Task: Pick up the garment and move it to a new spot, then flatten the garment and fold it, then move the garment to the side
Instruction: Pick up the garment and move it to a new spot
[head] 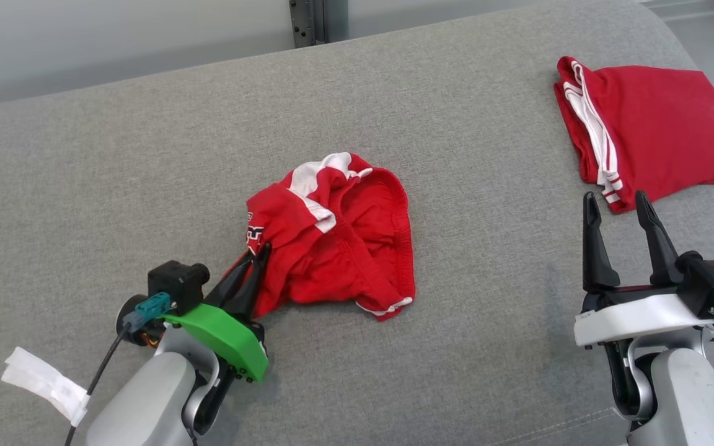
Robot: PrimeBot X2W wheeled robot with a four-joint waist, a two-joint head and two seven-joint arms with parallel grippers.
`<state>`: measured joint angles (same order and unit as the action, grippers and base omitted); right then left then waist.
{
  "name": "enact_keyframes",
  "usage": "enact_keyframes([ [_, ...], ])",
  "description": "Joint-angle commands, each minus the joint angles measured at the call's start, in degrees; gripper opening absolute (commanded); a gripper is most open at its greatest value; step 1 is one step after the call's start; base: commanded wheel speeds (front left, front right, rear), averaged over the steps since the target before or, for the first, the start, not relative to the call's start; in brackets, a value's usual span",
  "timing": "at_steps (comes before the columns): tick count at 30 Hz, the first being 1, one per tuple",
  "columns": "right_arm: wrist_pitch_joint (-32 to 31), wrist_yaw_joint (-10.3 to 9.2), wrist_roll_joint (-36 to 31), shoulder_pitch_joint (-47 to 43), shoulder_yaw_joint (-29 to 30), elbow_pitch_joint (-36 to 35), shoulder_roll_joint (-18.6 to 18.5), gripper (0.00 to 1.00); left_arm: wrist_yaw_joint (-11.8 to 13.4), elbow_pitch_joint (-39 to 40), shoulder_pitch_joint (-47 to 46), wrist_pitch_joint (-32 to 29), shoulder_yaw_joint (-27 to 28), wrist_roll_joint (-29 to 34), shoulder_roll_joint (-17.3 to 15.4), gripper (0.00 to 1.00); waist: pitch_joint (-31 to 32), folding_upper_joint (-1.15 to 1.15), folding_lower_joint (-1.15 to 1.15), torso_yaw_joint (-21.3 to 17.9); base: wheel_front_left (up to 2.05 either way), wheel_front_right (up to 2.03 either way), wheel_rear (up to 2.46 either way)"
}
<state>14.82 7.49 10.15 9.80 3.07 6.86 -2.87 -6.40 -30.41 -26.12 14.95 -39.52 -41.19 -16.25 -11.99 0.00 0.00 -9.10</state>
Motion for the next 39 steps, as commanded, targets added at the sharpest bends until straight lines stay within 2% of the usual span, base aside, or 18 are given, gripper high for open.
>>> enact_keyframes([
  [1,0.47,0.00,-0.36,0.69,-0.05,0.18,-0.07,1.00,-0.17,0.14,1.00,0.24,1.44,1.36,0.00,0.23,0.26,0.00,0.00,0.80,0.00,0.00,0.00],
  [2,0.47,0.00,-0.37,0.78,-0.11,0.23,-0.07,1.00,-0.26,0.29,1.56,0.22,2.46,1.76,0.16,0.45,0.44,0.00,0.00,1.11,0.00,0.00,0.00],
  [3,0.47,0.00,-0.47,0.80,-0.20,0.29,-0.07,1.00,-0.34,0.53,2.10,0.22,3.45,2.51,0.37,0.91,0.64,0.00,0.00,1.41,0.00,0.00,0.00],
  [4,0.40,0.00,-0.56,0.78,-0.26,0.35,-0.08,1.00,-0.38,0.84,2.53,0.22,4.42,3.32,0.58,1.00,0.85,0.00,0.00,1.71,0.00,0.00,0.00],
  [12,0.39,0.00,-1.33,-0.20,-0.38,0.75,-0.08,1.00,0.19,5.00,7.35,0.23,11.13,10.11,1.36,1.00,3.31,0.00,0.00,3.87,0.00,0.00,0.00],
  [20,0.36,0.00,-2.43,-1.80,-0.67,1.32,-0.09,1.00,4.19,15.38,15.99,0.18,21.65,15.39,3.44,1.00,6.17,0.00,0.00,5.81,0.00,0.00,0.00],
  [28,0.38,-0.01,-3.44,-5.30,-1.12,1.60,-0.11,1.00,7.02,21.72,24.88,0.18,28.58,18.94,6.90,1.00,7.88,0.00,0.00,7.87,0.00,0.00,0.00],
  [39,0.39,-0.01,0.15,-7.15,-3.24,2.40,-0.11,1.00,6.29,23.32,29.27,0.18,32.25,22.40,10.87,1.00,8.18,0.00,0.00,8.54,0.00,0.00,0.00],
])
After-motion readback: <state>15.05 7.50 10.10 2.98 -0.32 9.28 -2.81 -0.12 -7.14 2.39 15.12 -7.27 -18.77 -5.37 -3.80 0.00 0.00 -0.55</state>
